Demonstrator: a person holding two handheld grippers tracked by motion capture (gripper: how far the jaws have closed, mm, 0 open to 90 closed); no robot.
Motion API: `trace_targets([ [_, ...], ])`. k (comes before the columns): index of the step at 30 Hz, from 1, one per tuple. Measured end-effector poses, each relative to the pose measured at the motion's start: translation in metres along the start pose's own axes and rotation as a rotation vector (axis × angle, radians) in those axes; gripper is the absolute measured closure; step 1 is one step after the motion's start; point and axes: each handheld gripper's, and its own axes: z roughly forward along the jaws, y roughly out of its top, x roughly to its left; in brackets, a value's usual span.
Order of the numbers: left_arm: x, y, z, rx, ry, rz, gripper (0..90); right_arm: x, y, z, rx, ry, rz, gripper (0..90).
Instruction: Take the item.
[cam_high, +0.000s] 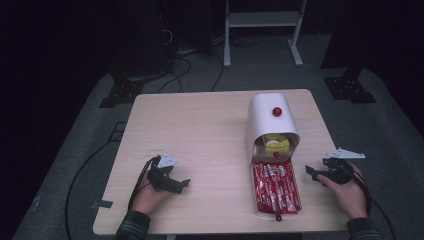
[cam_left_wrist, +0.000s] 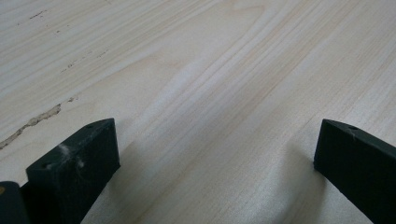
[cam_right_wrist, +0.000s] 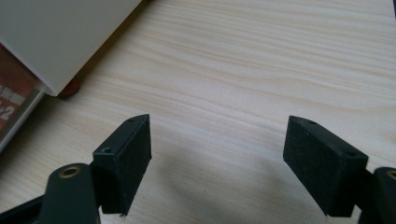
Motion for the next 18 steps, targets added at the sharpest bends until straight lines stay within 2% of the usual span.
trace_targets([
  [18, -0.0001, 0.0000, -0.0001, 0.000, 0.000, 0.000, 0.0, 0.0012, 0.0019, -0.0099, -0.040, 0.015, 0.013, 22.5],
])
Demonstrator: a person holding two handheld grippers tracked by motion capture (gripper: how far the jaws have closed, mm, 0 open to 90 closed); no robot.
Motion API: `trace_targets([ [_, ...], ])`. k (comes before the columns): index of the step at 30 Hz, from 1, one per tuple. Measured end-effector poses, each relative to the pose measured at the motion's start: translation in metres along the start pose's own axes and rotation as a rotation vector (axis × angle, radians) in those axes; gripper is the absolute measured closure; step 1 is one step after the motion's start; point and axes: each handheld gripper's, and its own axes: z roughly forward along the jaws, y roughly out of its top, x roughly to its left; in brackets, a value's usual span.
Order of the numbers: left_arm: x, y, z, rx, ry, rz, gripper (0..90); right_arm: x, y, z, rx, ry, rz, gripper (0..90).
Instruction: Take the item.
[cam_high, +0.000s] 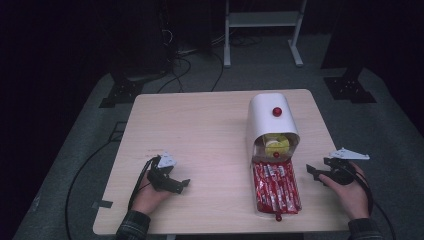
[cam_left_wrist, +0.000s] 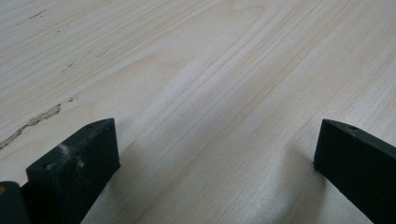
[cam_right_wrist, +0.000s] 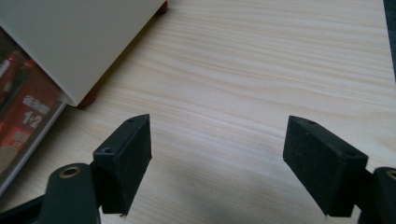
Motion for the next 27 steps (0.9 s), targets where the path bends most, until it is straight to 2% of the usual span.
trace_targets([
  [14, 0.000, 0.000, 0.000, 0.000, -0.001, 0.000, 0.0, -0.001, 0.003, -0.010, -0.034, 0.007, 0.003, 22.9],
  [27, 0.000, 0.000, 0.000, 0.000, 0.000, 0.001, 0.0, 0.005, 0.008, -0.020, -0.061, 0.029, 0.003, 23.3],
])
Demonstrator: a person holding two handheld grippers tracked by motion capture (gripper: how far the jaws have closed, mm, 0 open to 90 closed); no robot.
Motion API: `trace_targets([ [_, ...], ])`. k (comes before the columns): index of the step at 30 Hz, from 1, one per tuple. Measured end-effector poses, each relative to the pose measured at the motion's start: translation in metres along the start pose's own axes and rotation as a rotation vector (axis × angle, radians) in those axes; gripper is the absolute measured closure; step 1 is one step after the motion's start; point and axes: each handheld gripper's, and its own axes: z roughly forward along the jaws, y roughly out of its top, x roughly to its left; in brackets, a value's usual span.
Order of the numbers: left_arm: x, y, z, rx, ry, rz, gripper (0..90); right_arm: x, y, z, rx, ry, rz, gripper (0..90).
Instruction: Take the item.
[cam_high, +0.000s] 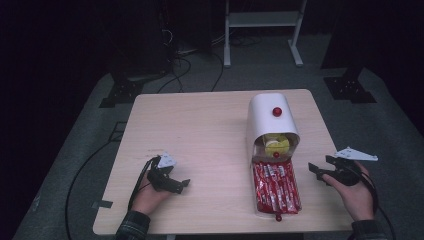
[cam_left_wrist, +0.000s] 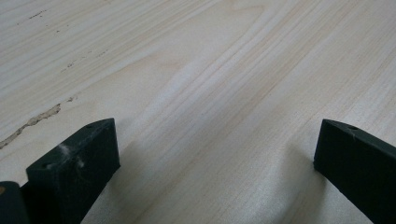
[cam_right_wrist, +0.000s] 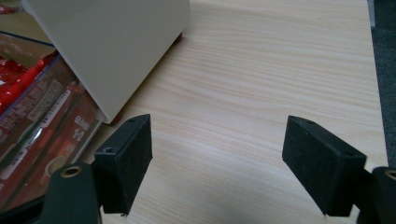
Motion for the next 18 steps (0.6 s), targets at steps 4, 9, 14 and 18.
trace_targets([
  [4, 0.000, 0.000, 0.000, 0.000, 0.000, 0.000, 0.0, 0.001, 0.001, -0.002, -0.001, 0.016, 0.005, 23.5],
  [9, 0.000, 0.000, 0.000, -0.001, 0.000, -0.001, 0.0, 0.005, 0.004, -0.006, -0.009, 0.033, 0.000, 23.8],
  [14, 0.000, 0.000, 0.000, -0.001, 0.000, -0.001, 0.0, 0.010, 0.006, -0.008, -0.016, 0.047, -0.013, 24.7],
  [18, 0.000, 0.000, 0.000, -0.001, 0.000, -0.002, 0.0, 0.014, 0.008, -0.010, -0.022, 0.057, -0.021, 24.9],
])
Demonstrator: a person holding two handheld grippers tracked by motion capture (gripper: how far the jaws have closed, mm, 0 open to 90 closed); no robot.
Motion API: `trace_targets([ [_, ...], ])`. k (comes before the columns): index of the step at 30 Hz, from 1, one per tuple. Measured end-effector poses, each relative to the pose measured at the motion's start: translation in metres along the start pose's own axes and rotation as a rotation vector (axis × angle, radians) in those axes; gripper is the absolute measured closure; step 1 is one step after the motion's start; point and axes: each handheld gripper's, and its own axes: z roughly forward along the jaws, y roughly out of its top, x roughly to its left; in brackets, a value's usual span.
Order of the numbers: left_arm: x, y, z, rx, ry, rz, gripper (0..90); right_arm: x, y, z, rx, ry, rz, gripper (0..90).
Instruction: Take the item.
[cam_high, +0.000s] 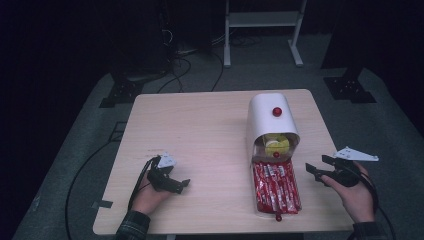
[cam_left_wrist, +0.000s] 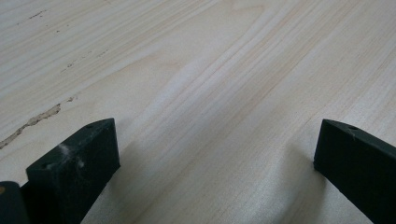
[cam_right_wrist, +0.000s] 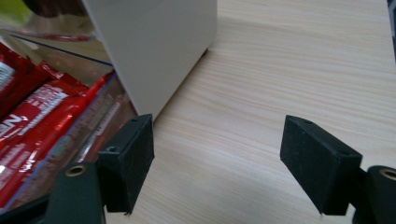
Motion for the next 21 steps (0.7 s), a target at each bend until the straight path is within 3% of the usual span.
trace_targets([
  [21, 0.000, 0.000, 0.000, 0.004, -0.001, 0.002, 0.0, 0.018, 0.009, -0.011, -0.029, 0.064, -0.027, 27.8],
])
